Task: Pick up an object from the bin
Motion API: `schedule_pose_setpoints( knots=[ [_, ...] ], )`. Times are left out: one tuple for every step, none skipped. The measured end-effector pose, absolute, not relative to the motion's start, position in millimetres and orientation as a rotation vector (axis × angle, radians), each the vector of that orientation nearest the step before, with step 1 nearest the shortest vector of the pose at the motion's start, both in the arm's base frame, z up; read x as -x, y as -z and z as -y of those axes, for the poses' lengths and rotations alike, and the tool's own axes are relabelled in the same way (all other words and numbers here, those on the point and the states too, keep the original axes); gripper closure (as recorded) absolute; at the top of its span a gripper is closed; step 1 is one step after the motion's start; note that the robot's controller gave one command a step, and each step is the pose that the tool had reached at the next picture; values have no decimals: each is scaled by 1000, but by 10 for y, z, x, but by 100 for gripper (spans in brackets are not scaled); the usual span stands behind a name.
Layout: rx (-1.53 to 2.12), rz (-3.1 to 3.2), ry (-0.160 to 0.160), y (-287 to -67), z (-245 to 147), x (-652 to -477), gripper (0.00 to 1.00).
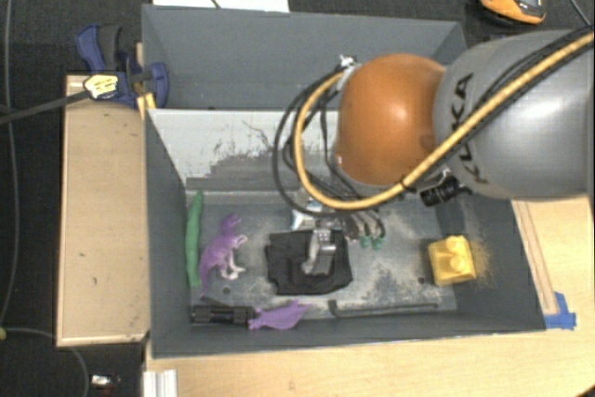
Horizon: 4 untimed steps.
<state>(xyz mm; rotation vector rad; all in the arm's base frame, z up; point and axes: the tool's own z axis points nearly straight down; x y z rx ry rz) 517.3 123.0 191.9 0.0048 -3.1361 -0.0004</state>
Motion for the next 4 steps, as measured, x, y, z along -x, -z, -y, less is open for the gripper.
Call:
schedule_pose_setpoints(
  knots=[
    [4,3144,2,-1963,-1222,-5191,0],
    [-504,3109,1,-1143,-952,-5123,0],
    [-866,3025,2,-707,-905,-5097,0],
    [-720,3060,1,-708,-928,-4969,0]
  ],
)
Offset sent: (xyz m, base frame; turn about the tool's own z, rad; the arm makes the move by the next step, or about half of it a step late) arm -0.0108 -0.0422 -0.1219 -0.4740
